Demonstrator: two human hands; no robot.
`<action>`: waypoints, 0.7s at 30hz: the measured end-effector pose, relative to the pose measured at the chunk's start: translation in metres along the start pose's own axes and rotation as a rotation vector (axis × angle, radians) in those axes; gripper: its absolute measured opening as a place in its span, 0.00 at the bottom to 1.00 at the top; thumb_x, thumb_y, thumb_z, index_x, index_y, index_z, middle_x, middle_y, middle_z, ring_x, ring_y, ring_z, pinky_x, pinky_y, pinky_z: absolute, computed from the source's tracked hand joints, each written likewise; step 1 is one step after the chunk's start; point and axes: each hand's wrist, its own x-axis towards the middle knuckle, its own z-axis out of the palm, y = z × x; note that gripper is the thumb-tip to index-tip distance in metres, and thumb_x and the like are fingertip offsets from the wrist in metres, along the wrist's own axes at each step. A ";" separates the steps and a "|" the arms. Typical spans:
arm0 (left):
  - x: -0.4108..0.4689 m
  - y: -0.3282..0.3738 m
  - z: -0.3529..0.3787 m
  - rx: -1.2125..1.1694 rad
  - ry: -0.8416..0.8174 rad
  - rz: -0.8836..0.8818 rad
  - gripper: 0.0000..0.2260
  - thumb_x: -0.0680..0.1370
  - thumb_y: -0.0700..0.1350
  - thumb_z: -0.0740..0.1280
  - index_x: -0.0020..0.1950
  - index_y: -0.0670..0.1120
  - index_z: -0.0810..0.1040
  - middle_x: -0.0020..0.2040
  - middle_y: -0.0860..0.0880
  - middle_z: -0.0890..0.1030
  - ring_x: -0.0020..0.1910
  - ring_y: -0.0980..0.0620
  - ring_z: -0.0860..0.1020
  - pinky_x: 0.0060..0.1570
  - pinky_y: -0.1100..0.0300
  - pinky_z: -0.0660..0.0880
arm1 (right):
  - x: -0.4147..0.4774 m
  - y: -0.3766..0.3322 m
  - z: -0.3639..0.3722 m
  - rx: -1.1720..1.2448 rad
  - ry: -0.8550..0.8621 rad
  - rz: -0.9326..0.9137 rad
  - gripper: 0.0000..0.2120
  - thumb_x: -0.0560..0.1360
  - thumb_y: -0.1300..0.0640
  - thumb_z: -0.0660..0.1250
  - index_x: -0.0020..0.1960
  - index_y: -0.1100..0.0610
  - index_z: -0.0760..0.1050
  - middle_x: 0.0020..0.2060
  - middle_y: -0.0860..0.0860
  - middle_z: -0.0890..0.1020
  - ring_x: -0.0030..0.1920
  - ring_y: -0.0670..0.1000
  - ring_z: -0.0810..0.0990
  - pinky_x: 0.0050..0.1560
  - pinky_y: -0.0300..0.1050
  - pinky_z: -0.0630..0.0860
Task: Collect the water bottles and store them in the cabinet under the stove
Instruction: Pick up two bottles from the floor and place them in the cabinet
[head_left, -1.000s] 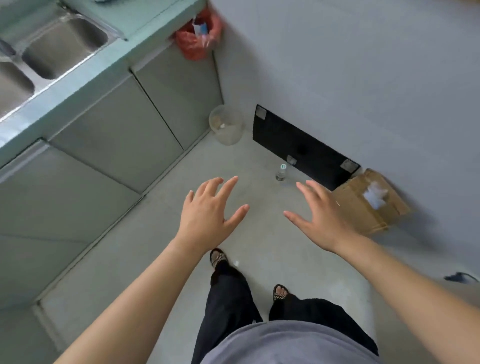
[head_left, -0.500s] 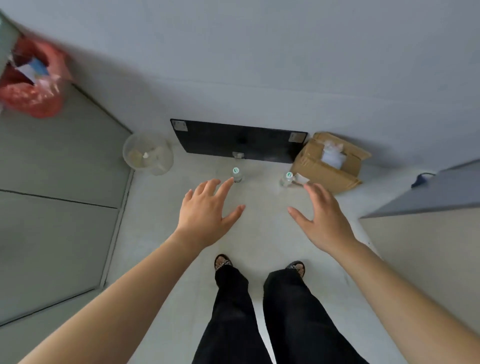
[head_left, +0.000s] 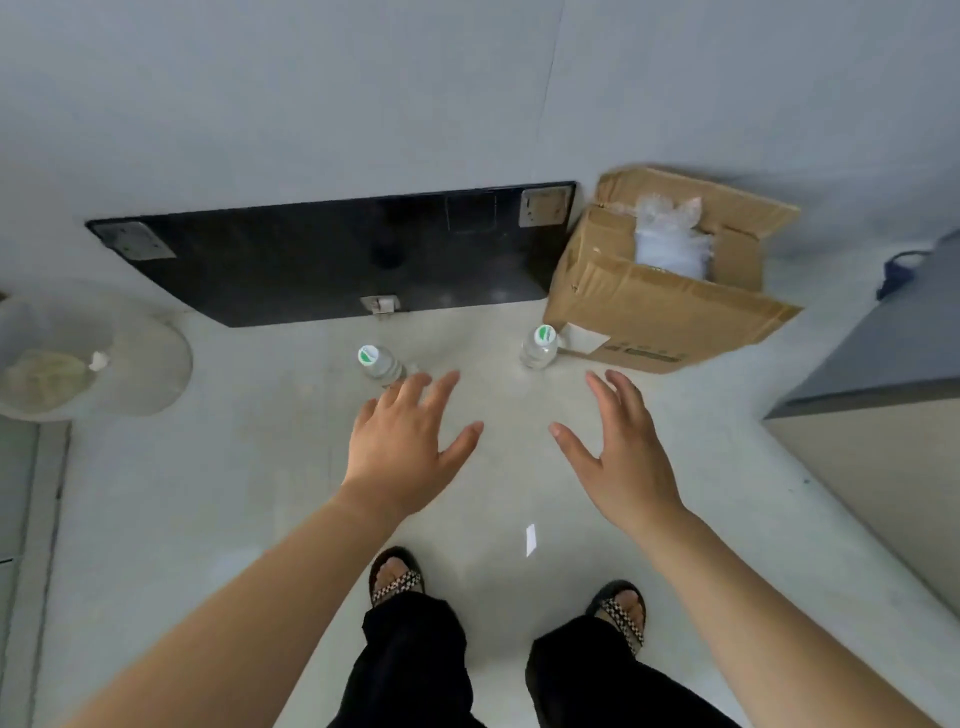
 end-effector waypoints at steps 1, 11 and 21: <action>0.020 -0.007 0.032 0.014 -0.002 0.005 0.30 0.75 0.66 0.48 0.74 0.54 0.57 0.70 0.49 0.67 0.69 0.47 0.65 0.66 0.49 0.63 | 0.015 0.018 0.029 0.022 0.028 0.006 0.32 0.74 0.40 0.60 0.74 0.51 0.55 0.75 0.51 0.55 0.74 0.52 0.56 0.66 0.51 0.67; 0.196 -0.069 0.291 0.097 0.064 0.130 0.29 0.75 0.66 0.50 0.73 0.53 0.61 0.71 0.48 0.68 0.69 0.46 0.66 0.64 0.49 0.65 | 0.165 0.140 0.238 0.250 0.368 -0.047 0.37 0.73 0.46 0.66 0.75 0.50 0.50 0.75 0.52 0.57 0.74 0.51 0.57 0.68 0.46 0.63; 0.231 -0.105 0.355 0.073 0.034 0.052 0.30 0.76 0.64 0.55 0.75 0.56 0.52 0.77 0.48 0.52 0.76 0.46 0.50 0.72 0.46 0.55 | 0.213 0.145 0.272 0.397 0.534 -0.131 0.40 0.72 0.52 0.71 0.73 0.46 0.48 0.71 0.53 0.62 0.71 0.53 0.64 0.66 0.56 0.69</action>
